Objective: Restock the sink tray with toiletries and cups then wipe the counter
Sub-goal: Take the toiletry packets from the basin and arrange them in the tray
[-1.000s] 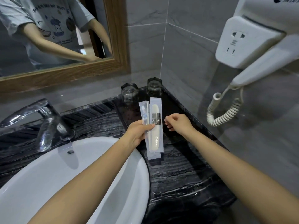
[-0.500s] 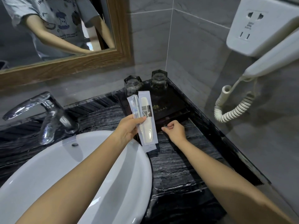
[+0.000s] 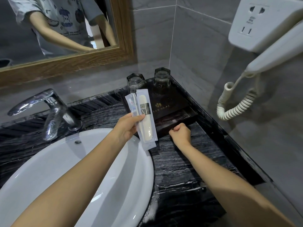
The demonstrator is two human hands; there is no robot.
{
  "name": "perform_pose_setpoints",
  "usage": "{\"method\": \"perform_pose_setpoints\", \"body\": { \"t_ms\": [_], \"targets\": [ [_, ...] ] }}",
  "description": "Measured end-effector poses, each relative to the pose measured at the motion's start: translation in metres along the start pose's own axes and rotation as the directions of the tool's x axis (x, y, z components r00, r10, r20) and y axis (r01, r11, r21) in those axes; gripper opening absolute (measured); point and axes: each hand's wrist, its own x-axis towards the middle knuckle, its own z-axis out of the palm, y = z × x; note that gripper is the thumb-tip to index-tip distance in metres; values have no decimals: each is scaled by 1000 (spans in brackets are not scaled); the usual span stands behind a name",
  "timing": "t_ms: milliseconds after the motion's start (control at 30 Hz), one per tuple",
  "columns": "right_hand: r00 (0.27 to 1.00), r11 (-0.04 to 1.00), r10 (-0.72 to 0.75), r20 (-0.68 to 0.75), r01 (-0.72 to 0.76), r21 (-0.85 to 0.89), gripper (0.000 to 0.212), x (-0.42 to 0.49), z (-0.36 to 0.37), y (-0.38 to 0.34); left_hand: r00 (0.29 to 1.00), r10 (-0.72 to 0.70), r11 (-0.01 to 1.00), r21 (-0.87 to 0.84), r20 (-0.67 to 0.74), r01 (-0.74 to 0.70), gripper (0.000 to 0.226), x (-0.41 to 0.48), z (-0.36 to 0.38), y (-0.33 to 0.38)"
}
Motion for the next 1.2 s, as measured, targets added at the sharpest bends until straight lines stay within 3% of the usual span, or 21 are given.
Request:
{"method": "perform_pose_setpoints", "body": {
  "t_ms": [467,833,933,1033,1100,1200],
  "targets": [
    [996,989,-91,26,93,-116,13,-43,-43,42,1000,-1,1000,10,25,1,16,-12,17,1],
    [997,992,-80,24,82,-92,14,-65,-62,62,999,-10,1000,15,30,9,13,-23,27,-8],
    [987,968,-122,102,141,-205,19,-67,-74,56,999,-18,999,44,50,16,13,-26,32,-13],
    [965,909,-258,35,255,-329,26,-66,-93,40,997,-29,998,63,78,24,15,-28,37,-18],
    [944,903,-328,20,320,-288,25,-63,-101,20,994,-39,997,76,98,31,14,-29,41,-22],
    [945,952,-269,187,290,-95,24,-56,-94,-9,991,-68,993,102,113,57,13,-29,53,-30]
  ]
}}
